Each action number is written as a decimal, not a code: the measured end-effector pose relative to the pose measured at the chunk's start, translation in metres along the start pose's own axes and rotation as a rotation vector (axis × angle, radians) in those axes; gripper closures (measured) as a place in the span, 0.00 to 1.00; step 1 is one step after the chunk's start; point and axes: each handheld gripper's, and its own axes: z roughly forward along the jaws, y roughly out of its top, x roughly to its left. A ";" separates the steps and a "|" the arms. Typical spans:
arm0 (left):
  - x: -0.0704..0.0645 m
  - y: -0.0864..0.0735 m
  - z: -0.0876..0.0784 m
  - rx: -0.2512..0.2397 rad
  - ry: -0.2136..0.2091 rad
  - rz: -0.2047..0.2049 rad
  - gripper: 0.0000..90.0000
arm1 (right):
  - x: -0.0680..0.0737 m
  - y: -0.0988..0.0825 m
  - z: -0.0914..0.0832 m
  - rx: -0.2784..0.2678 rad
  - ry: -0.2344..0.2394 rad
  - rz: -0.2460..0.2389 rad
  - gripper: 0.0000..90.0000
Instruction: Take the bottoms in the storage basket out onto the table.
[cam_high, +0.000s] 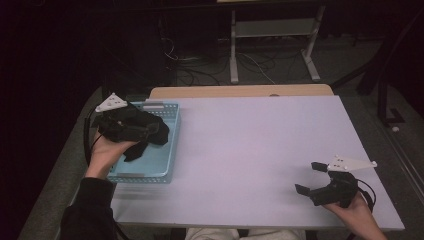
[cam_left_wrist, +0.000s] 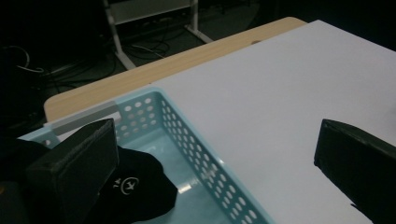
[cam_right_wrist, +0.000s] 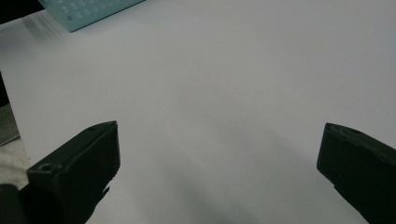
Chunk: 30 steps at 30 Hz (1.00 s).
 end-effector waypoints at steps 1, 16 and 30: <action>0.002 0.000 0.000 -0.002 0.006 -0.002 0.00 | 0.000 0.000 0.000 -0.001 -0.001 0.000 0.00; 0.026 -0.004 0.000 -0.047 0.076 -0.028 0.00 | 0.000 0.000 0.000 0.003 -0.001 0.004 0.00; 0.054 -0.012 0.003 -0.053 0.145 -0.094 0.00 | -0.001 -0.001 0.001 0.006 0.001 0.004 0.00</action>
